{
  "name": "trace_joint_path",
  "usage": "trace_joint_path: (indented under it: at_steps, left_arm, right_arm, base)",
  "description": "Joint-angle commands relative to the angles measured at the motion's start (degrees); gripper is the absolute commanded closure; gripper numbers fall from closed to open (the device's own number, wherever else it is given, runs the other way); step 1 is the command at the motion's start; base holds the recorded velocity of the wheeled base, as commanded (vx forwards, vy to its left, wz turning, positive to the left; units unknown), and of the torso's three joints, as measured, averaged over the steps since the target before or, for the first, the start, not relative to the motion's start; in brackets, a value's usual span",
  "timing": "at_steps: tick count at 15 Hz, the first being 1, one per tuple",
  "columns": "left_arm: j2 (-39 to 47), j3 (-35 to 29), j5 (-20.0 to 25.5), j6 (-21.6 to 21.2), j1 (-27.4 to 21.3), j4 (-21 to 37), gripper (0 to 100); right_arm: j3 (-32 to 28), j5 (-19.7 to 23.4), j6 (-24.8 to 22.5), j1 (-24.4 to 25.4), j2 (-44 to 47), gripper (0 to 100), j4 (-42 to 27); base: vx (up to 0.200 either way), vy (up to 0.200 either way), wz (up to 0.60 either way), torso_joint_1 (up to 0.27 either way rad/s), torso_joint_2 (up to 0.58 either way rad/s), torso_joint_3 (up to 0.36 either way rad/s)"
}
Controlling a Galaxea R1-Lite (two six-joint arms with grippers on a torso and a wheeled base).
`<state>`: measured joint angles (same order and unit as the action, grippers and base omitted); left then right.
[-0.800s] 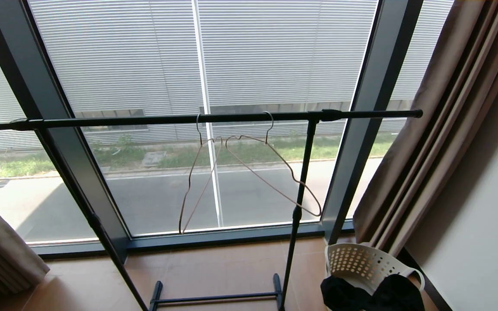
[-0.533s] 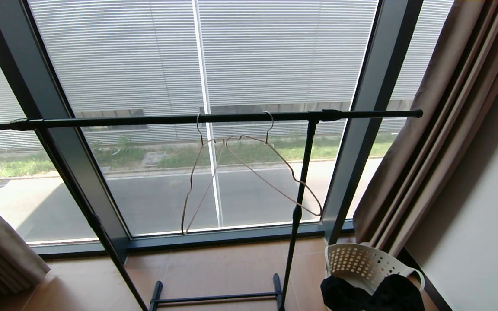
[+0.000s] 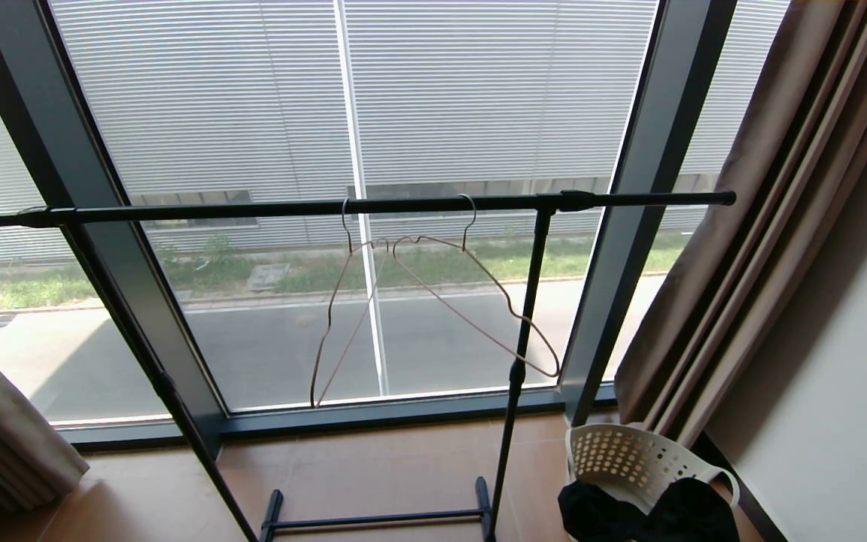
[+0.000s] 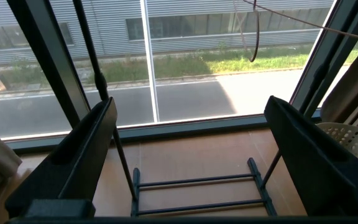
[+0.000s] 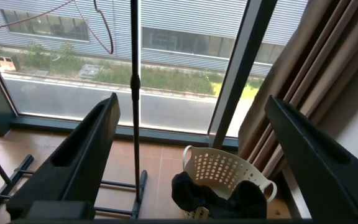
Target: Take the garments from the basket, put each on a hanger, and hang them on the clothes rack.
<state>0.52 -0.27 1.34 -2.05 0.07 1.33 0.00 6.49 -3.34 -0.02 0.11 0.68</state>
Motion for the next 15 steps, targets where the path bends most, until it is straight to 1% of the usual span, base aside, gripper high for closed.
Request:
trace_joint_path:
  at_steps: [1,9,15]
  left_arm:
    - [0.0,0.0,0.0,0.0,0.0,0.0,0]
    - [0.1,-0.1,0.1,0.3,-0.1,0.0,0]
    - [0.1,-0.1,0.0,0.6,-0.1,0.0,0]
  right_arm:
    - [0.0,0.0,0.0,0.0,0.0,0,0.0]
    - [0.0,0.1,-0.1,0.0,0.0,0,0.0]
    - [0.0,0.1,-0.1,0.0,0.0,0,0.0]
  base:
    - [0.0,0.0,0.0,0.0,0.0,0.0]
    - [0.0,0.0,0.0,0.0,0.0,0.0]
    - [0.0,0.0,0.0,-0.132,0.33,0.182]
